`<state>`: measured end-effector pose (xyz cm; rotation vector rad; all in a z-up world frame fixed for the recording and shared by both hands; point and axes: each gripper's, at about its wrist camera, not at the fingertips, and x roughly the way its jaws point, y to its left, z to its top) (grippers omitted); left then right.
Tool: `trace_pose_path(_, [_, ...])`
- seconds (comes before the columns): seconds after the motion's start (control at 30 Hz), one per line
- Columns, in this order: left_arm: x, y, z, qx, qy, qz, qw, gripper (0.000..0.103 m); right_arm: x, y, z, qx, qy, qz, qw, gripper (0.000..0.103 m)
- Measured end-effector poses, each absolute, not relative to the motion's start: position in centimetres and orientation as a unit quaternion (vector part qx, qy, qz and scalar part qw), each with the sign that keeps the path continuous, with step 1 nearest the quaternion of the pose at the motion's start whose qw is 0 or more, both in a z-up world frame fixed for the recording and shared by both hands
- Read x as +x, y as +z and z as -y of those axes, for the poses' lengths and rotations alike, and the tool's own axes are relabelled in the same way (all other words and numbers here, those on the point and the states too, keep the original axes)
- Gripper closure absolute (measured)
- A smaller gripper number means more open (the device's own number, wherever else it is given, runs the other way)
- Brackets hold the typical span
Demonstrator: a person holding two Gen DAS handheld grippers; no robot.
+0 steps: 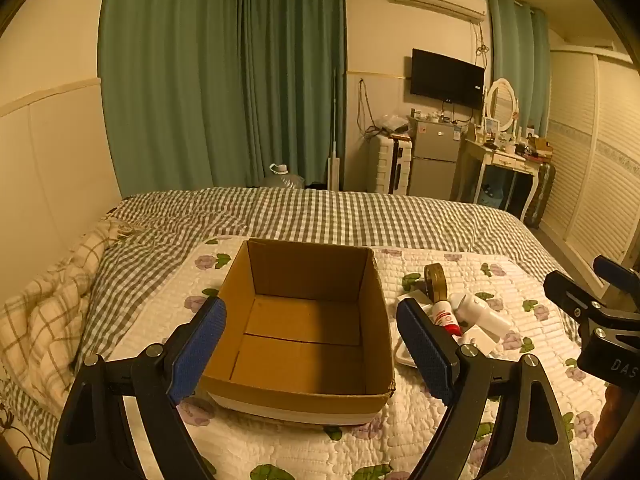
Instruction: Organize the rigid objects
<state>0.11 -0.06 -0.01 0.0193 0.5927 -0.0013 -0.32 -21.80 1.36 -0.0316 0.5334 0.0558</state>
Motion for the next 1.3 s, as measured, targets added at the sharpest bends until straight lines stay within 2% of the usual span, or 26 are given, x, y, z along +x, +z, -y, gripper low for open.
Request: trace_pose_path(1.3, [0.0,0.0,0.0,0.003,-0.007,-0.285,0.958,0.013,-0.1,0.6,22.0,-0.020,0.025,-0.273,0.961,0.000])
